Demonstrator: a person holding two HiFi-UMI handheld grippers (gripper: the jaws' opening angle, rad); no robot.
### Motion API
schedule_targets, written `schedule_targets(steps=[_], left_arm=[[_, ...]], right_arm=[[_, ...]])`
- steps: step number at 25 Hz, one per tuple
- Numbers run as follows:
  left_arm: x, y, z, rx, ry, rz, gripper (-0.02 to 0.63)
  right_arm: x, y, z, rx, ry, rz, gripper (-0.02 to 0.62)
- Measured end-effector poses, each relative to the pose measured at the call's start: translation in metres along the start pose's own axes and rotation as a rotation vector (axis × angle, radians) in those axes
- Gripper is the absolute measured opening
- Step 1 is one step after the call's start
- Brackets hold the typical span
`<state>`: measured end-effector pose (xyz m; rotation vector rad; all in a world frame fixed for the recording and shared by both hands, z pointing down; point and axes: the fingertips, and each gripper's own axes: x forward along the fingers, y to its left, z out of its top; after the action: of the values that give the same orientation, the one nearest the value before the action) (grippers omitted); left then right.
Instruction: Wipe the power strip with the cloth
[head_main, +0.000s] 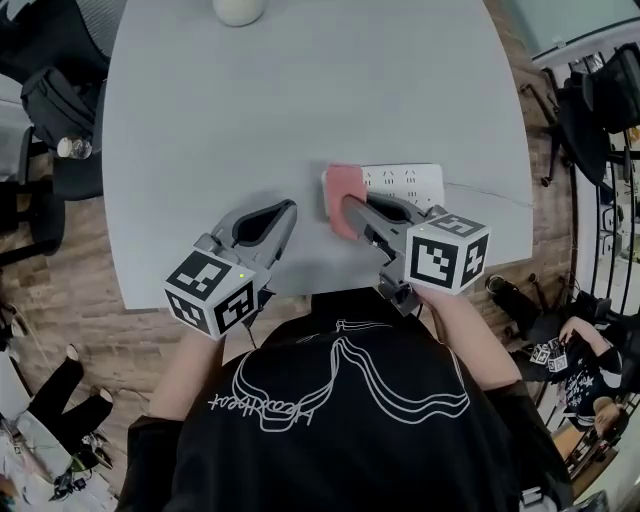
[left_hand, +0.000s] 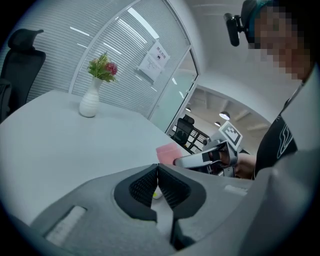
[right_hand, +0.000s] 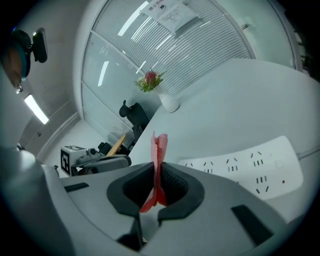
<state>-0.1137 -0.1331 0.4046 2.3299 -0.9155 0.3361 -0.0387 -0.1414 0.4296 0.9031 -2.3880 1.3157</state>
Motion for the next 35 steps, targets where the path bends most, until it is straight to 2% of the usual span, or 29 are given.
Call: schedule_targets(steps=[4,17,23,35], left_arm=[[0.005,0.013,-0.007,-0.016,0.011,0.013,0.014],[0.014,0.022,-0.038,-0.063,0.053,0.047,0.014],[0.018,0.021,-0.045,-0.098,0.046,0.036,0.014],[0.024,0.018,-0.050,-0.105,0.065,0.031,0.014]], right_arm=[[0.018,-0.007,-0.007,-0.029,0.050,-0.016,0.032],[0.032,-0.035,-0.022,-0.007,0.108,-0.099,0.038],[0.035,-0.043,-0.025,-0.008,0.123,-0.138,0.038],[0.030,-0.055,-0.027,-0.011,0.157,-0.165,0.040]])
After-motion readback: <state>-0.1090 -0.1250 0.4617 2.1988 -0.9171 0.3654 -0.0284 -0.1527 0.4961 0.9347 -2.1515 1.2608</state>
